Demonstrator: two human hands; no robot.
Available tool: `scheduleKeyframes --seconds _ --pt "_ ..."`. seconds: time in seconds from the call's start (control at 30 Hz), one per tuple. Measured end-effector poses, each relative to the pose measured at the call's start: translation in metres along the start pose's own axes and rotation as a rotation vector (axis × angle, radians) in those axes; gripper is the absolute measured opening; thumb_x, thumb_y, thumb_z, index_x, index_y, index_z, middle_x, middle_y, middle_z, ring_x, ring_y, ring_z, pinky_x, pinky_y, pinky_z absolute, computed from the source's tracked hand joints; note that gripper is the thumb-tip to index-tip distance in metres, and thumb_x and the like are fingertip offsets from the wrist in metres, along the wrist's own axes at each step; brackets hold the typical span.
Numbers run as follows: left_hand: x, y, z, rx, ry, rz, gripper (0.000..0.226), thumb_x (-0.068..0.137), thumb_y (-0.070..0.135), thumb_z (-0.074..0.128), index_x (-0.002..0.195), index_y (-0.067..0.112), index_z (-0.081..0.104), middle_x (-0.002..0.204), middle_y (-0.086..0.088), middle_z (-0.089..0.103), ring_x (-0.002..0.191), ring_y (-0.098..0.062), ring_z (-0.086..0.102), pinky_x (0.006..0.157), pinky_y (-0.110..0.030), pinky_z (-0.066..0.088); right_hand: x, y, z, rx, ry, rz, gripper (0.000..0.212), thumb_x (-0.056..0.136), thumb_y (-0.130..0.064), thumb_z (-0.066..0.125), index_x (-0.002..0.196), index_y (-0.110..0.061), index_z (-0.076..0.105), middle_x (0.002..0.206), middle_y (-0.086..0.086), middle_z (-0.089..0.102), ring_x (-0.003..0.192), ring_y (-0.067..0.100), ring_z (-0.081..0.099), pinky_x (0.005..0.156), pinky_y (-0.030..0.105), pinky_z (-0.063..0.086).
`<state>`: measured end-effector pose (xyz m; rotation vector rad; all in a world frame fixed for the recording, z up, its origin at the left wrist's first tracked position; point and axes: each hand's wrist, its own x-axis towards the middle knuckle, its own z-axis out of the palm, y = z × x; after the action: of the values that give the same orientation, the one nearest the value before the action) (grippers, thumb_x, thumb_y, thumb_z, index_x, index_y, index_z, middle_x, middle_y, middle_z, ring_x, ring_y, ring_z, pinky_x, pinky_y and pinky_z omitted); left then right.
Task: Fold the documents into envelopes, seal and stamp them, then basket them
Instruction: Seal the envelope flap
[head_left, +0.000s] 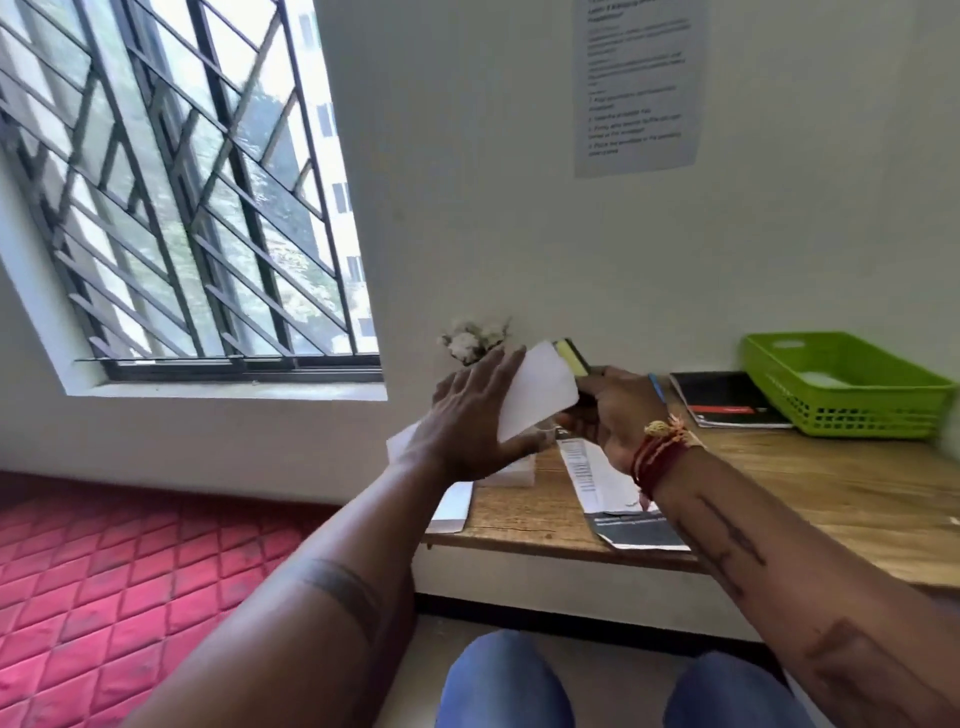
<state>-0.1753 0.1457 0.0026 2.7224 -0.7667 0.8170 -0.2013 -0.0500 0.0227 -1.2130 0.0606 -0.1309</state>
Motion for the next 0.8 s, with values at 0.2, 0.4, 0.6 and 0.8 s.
scheduleKeyframes --seconds 0.2,0.4,0.6,0.8 --pt "0.016 0.031 0.078 -0.144 -0.207 -0.030 0.108 0.081 0.087 0.050 0.164 0.040 -0.001 0.172 -0.002 0.015 0.158 -0.025 0.013 0.127 -0.048 0.014 0.039 0.043 -0.060 -0.147 -0.058 0.166 0.027 0.097 0.001 0.053 0.114 -0.011 0.070 0.102 0.017 0.074 0.078 0.026 0.070 0.062 0.033 0.059" --pt "0.030 0.037 0.111 -0.183 -0.327 -0.076 0.092 0.092 0.072 0.054 0.164 0.035 0.009 0.165 -0.005 0.031 0.151 -0.030 0.028 0.121 -0.046 0.021 0.075 0.034 -0.089 -0.566 -0.036 0.048 0.024 0.095 -0.023 0.066 0.097 0.000 0.073 0.087 0.017 0.072 0.069 0.023 0.068 0.062 0.033 0.056" --pt "0.036 0.029 0.131 -0.175 -0.409 -0.087 0.092 0.085 0.085 0.048 0.160 0.037 0.025 0.166 -0.001 0.030 0.153 -0.027 0.024 0.123 -0.049 0.021 0.124 0.033 -0.117 -1.356 -0.080 -0.118 0.033 0.101 -0.035 0.054 0.125 -0.019 0.069 0.131 0.005 0.066 0.118 0.027 0.061 0.100 0.029 0.043" --pt "0.036 0.029 0.131 -0.157 -0.422 -0.078 0.086 0.089 0.084 0.042 0.160 0.039 0.025 0.166 0.002 0.031 0.152 -0.026 0.025 0.121 -0.048 0.019 0.143 0.046 -0.118 -1.502 -0.221 -0.183 0.053 0.092 -0.050 0.064 0.136 -0.020 0.061 0.134 0.004 0.063 0.118 0.022 0.059 0.095 0.029 0.042"
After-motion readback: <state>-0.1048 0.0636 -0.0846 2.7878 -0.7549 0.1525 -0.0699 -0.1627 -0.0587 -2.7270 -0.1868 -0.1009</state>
